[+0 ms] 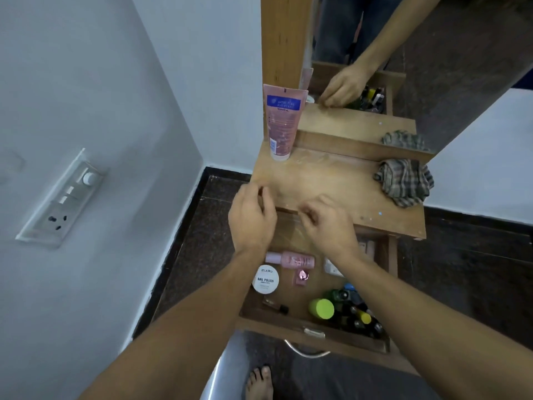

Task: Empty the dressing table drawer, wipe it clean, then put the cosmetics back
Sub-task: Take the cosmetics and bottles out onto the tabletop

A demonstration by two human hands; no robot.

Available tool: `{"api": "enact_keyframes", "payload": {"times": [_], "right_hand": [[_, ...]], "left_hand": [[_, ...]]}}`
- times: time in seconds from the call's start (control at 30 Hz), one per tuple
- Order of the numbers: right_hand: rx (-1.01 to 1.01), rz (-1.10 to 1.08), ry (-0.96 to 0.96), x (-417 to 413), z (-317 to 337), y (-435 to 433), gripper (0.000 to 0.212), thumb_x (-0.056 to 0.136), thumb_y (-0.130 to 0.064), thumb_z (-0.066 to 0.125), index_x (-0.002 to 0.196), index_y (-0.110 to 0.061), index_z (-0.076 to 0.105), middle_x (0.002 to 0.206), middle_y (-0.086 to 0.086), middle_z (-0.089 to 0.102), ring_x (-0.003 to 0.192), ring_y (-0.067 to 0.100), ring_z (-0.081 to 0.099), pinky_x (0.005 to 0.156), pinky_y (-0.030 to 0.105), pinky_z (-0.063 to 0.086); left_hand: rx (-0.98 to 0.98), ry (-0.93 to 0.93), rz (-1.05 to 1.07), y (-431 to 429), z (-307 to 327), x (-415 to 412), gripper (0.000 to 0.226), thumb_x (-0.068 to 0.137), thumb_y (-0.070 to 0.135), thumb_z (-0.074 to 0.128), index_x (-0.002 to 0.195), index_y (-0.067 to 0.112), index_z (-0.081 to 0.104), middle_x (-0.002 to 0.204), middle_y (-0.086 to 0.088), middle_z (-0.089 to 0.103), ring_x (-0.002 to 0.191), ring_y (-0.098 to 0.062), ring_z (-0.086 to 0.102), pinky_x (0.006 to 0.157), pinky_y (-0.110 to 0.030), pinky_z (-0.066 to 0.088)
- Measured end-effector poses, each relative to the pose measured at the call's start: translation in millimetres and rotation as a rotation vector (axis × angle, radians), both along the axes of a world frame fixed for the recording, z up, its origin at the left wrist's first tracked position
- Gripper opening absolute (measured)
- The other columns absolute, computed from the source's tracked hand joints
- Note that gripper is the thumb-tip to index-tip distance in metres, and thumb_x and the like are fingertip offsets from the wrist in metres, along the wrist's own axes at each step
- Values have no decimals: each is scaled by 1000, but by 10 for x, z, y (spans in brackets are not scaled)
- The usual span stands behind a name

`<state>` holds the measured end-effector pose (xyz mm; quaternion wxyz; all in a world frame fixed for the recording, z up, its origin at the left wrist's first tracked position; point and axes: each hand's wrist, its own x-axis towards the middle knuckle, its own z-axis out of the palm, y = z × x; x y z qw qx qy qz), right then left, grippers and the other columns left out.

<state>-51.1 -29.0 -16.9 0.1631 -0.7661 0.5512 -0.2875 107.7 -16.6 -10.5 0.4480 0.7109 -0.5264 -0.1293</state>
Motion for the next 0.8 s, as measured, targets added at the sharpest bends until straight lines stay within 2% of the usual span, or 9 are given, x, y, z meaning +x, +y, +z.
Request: {"api": "enact_keyframes", "payload": {"times": [0.07,0.1,0.2,0.27,0.37,0.5,0.63,0.7,0.8], "right_hand": [[-59,149,86,110,67,46,9,85,-15,66,89,-19,73,86,-1,66,80,23,65,65,36,53],[-15,216,166,172,93,70,9,84,-18,63,86,-20,71,85,0,66,81,26,66,62,37,51],[354,307,493,251,88,77,10,83,-17,60,80,-24,66,87,5,68,88,34,66,64,34,44],[566,289,614,237,49,32,9,80,-20,65,85,-25,71,87,6,67,93,33,66,67,32,45],[683,275,659,278,-44,-63,11,76,-26,73,86,-28,72,82,1,62,92,28,68,70,32,52],[730,325,742,324,-104,-136,22,78,-31,80,96,-21,72,89,1,68,85,22,64,78,33,58],[763,383,764,341,-118,-136,23,82,-20,76,73,-19,56,81,2,61,79,22,61,77,34,58],[744,401,738,323,-131,-124,24,84,-21,71,69,-23,52,85,3,61,81,24,62,75,35,56],[630,394,640,240,-95,-106,22,82,-23,63,68,-26,46,89,-1,58,88,26,62,69,34,46]], "left_hand": [[35,-9,-20,254,-101,-68,11,98,19,58,99,13,67,89,0,65,77,-18,60,72,-35,49],[76,1,-33,362,-146,-98,10,98,19,58,99,15,67,90,1,66,76,-16,59,71,-35,49],[157,45,-14,564,-303,-132,11,97,20,58,100,17,68,91,3,68,78,-15,63,71,-37,53],[216,62,-22,616,-345,-134,13,97,20,57,102,17,69,93,2,70,82,-18,66,74,-37,54],[317,47,-88,622,-356,-154,16,98,20,57,107,17,69,99,-1,73,89,-19,68,80,-37,55],[314,42,-90,600,-426,-191,16,98,20,56,106,16,69,98,-3,73,87,-22,68,80,-42,55],[285,68,-82,569,-504,-188,16,96,23,56,104,17,69,92,0,73,83,-22,68,77,-43,56],[250,79,-70,566,-494,-180,16,96,22,57,104,17,70,92,1,73,84,-20,68,78,-42,56],[168,87,-34,571,-404,-175,14,98,20,57,105,17,69,96,4,70,84,-12,64,78,-39,55]]}}
